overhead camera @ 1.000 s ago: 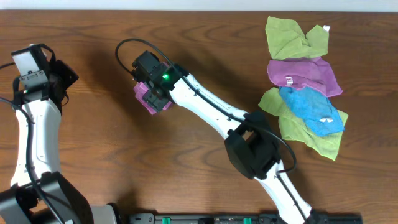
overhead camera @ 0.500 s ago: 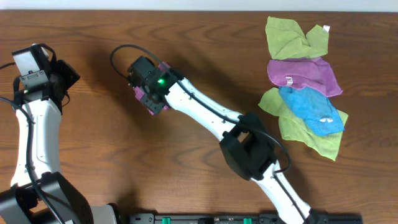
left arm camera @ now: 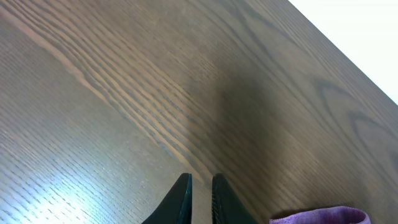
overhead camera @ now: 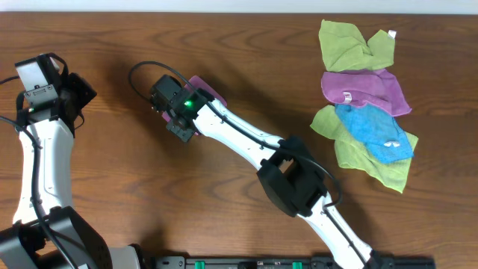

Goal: Fold the cloth

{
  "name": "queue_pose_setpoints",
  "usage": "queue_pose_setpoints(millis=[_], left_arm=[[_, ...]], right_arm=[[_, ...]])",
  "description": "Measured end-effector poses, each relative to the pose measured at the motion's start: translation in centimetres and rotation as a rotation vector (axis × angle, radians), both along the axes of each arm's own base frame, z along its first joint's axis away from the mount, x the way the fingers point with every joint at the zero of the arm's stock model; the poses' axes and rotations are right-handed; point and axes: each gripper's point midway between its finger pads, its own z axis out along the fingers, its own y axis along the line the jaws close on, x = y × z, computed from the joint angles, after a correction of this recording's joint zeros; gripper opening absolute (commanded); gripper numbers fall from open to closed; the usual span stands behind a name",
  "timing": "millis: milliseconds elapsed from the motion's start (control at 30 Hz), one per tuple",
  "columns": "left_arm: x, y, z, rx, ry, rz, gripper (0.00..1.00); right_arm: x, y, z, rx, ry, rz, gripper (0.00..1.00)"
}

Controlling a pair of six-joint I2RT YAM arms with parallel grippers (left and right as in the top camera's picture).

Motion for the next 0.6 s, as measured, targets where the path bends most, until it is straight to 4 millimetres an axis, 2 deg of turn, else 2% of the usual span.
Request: queue_pose_setpoints(millis=[300,600], left_arm=[[0.1,0.7,0.3,0.031,-0.009,0.022,0.13],[-0.1,1.3,0.3,0.035,-0.009,0.036,0.15]], right_arm=[[-0.2,0.3,0.5,0.015,0.004,-0.005,0.01],[-1.2,1.6,2.4,0.053,-0.011,0.021,0.01]])
